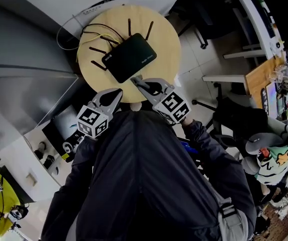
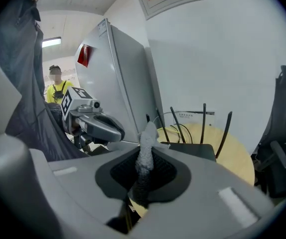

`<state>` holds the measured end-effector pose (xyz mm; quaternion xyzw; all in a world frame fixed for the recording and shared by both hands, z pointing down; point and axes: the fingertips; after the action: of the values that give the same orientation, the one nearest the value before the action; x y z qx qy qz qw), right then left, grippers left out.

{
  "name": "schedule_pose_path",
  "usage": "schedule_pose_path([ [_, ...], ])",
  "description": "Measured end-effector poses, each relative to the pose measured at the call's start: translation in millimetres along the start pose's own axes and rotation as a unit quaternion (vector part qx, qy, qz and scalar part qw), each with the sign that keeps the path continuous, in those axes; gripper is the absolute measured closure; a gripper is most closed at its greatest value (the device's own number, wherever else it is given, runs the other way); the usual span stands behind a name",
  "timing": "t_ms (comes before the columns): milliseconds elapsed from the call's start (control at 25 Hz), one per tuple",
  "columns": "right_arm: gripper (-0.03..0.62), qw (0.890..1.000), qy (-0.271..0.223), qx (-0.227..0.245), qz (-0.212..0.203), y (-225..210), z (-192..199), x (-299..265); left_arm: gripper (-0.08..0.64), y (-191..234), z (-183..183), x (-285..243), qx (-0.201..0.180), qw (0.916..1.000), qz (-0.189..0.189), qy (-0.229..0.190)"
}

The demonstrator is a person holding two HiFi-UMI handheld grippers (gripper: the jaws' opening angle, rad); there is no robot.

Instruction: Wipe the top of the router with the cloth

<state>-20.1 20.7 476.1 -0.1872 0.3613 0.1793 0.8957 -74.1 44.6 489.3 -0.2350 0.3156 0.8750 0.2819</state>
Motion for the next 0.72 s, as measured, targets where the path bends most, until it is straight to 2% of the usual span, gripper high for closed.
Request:
schedule_pose_path([
  [320,0.561,1.000,-0.002,-0.001,0.022,31.9,-6.0,-3.6,0.560,-1.1,4.4,13.0,-0.028,0.9990,0.034,-0.008],
  [720,0.561,0.999,0.001,0.012,0.043,39.4,-12.1,1.3,0.560,-6.9,-0.2,13.4,-0.043,0.9973,0.057,-0.016],
])
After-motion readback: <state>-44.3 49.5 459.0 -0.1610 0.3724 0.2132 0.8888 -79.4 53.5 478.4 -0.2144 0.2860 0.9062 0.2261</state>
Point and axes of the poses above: the fingertips, and each gripper's own axes: x backward along the fingers, y to its left, z out of its underside, and after that the axes turned 14 degrees about y, right-handed
